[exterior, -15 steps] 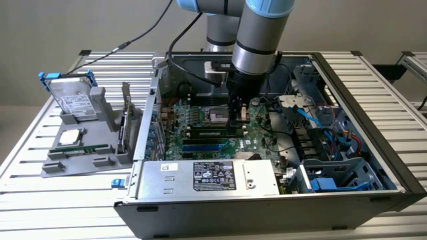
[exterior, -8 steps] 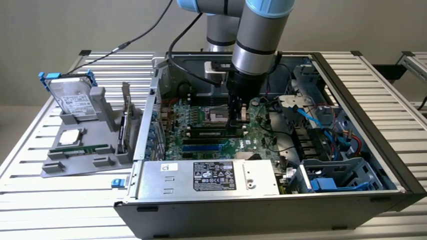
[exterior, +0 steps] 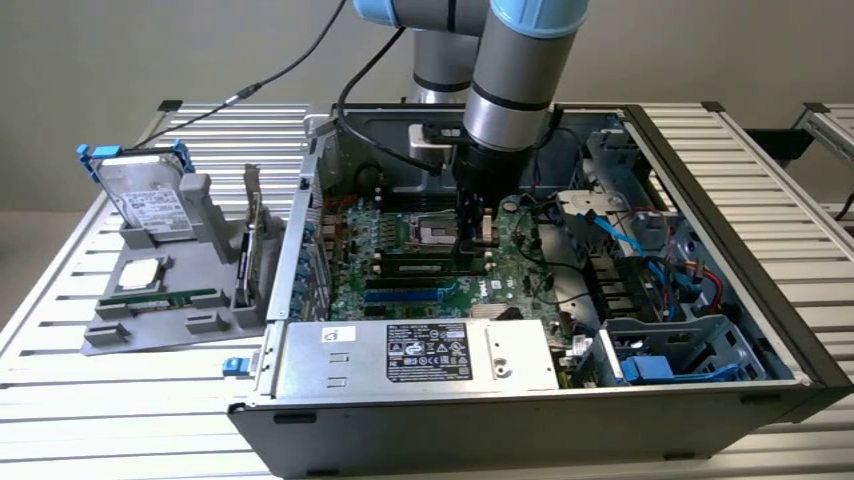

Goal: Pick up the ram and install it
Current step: 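Press down the ram until it locks into place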

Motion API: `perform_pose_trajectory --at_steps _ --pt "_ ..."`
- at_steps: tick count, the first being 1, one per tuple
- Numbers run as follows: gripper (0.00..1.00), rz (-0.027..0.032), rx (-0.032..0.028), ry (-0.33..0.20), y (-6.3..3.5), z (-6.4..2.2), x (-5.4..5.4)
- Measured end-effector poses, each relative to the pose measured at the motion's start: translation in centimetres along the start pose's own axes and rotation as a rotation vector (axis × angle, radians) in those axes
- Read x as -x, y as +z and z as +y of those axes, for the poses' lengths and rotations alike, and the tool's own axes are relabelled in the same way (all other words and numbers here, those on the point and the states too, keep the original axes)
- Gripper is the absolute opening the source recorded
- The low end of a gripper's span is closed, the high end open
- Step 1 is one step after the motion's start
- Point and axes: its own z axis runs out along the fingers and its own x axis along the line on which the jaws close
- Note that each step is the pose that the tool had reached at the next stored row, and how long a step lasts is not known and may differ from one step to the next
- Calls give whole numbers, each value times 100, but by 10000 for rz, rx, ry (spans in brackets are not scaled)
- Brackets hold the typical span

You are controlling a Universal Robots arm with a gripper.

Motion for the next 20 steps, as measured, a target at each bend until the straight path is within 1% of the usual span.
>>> perform_pose_trajectory --at_steps 2,4,6,10,14,20 --pt "10 -8 9 -1 -2 0 1" --pt "10 -29 41 -4 -24 3 3" --pt "10 -7 61 -2 -46 7 -1" --pt "10 -6 66 -4 -44 37 -2" --pt "10 -15 68 -6 -32 130 0" --pt "10 -49 87 -10 -13 306 1"
